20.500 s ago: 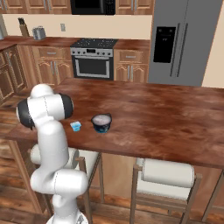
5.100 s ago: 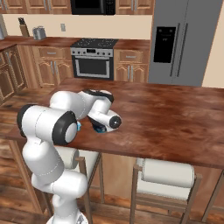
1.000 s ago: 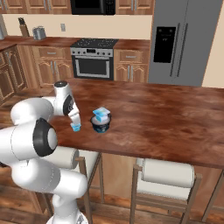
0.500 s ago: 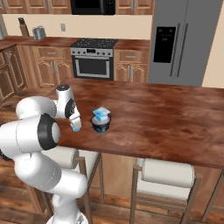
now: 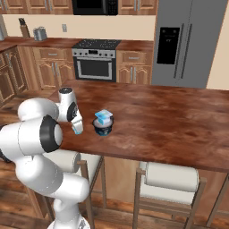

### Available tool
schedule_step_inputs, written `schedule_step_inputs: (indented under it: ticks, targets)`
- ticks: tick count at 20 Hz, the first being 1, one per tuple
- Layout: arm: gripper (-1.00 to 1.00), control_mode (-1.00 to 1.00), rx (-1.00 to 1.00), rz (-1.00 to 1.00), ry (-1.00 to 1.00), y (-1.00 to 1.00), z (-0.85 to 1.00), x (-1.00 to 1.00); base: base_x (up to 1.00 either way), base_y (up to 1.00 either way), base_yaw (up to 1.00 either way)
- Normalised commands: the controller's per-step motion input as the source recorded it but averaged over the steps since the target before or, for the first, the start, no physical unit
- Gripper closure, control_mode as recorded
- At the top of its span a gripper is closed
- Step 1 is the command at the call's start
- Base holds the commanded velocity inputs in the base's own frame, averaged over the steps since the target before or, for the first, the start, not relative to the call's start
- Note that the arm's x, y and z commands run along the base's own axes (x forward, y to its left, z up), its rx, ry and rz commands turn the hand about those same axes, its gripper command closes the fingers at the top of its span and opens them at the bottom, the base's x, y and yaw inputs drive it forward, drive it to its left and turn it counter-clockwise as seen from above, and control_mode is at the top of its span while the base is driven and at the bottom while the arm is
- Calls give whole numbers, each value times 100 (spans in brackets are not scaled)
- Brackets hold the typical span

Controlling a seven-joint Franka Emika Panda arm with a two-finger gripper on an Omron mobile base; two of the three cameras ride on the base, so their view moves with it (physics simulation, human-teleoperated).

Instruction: Stack the yogurt containers by placing the smaller containers on top of the larger containers.

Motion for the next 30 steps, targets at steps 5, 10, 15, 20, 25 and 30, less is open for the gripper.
schedule_step_inputs:
  ticks: [5, 10, 15, 20, 25, 30]
  targets:
    - [-100, -100, 0, 0, 1, 0, -5, 6, 0, 0, 0]
    - [-100, -100, 0, -1, 2, 0, -14, 22, 0, 0, 0]
    - [-100, -100, 0, -1, 0, 3, -14, 19, 0, 0, 0]
    - [-100, -100, 0, 0, 0, 3, -5, 3, 0, 0, 0]
    - [-100, -100, 0, 0, 0, 4, -2, 5, 0, 0, 0]
    - [-100, -100, -1, 0, 0, 2, -9, 15, 0, 0, 0]
